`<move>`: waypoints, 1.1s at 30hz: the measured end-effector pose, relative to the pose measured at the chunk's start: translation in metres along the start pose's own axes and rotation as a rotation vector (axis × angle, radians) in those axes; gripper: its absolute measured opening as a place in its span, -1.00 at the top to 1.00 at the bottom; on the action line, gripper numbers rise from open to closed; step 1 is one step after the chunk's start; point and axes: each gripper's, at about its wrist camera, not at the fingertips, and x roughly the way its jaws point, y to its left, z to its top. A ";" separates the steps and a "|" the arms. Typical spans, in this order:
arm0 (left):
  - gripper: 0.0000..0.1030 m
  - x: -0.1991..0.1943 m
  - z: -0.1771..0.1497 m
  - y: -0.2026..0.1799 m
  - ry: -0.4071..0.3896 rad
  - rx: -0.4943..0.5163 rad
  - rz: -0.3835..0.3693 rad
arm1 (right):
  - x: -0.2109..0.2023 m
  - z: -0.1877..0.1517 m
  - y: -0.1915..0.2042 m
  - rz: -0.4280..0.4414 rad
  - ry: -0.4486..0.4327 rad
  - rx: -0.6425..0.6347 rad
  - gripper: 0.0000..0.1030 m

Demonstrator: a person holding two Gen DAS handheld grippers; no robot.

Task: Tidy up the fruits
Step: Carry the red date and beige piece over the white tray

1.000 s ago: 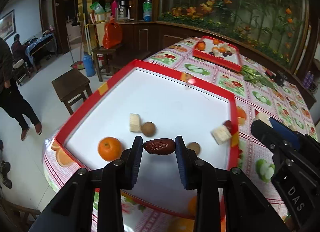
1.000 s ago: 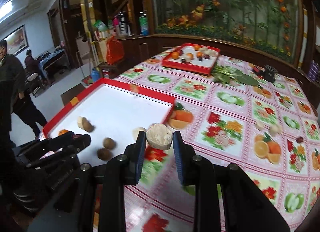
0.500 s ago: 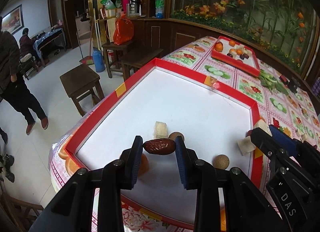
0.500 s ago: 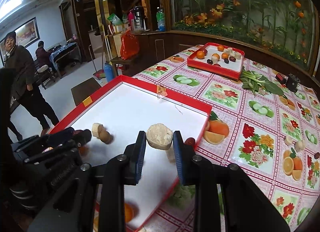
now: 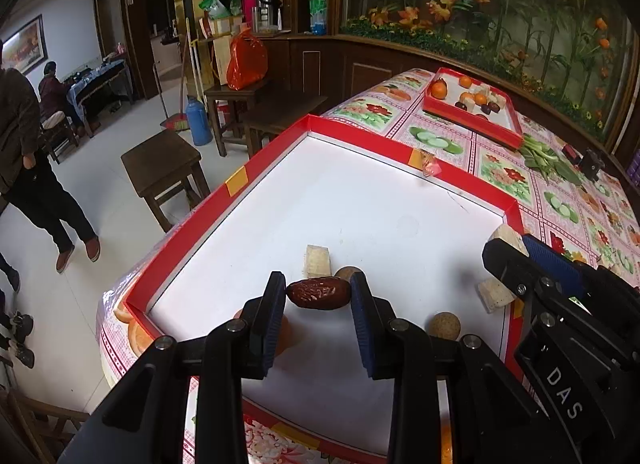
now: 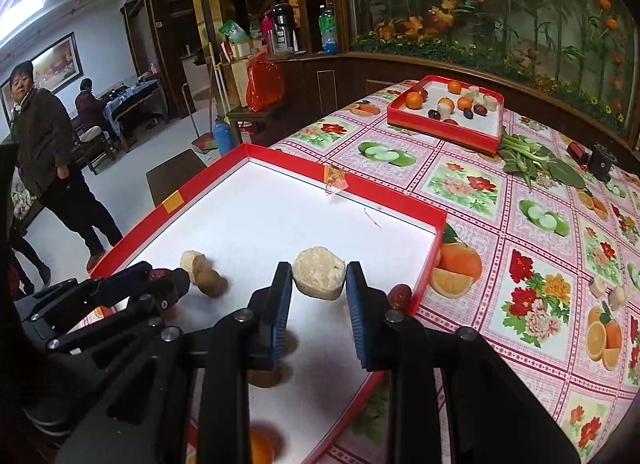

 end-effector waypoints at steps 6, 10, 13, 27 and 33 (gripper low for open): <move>0.38 0.002 0.000 -0.001 0.008 0.002 0.008 | 0.005 0.003 0.002 0.009 0.002 -0.003 0.42; 0.38 0.002 0.003 -0.004 0.004 0.008 0.005 | 0.005 0.001 -0.002 0.013 0.002 0.009 0.42; 0.37 0.002 0.005 -0.007 -0.001 0.009 0.003 | 0.006 0.002 -0.002 0.007 0.004 0.007 0.42; 0.37 0.008 0.011 -0.003 0.007 -0.013 0.018 | 0.015 0.015 -0.004 -0.024 0.012 0.012 0.42; 0.36 0.013 0.011 0.002 0.022 -0.033 0.028 | 0.023 0.014 -0.001 -0.029 0.040 0.005 0.42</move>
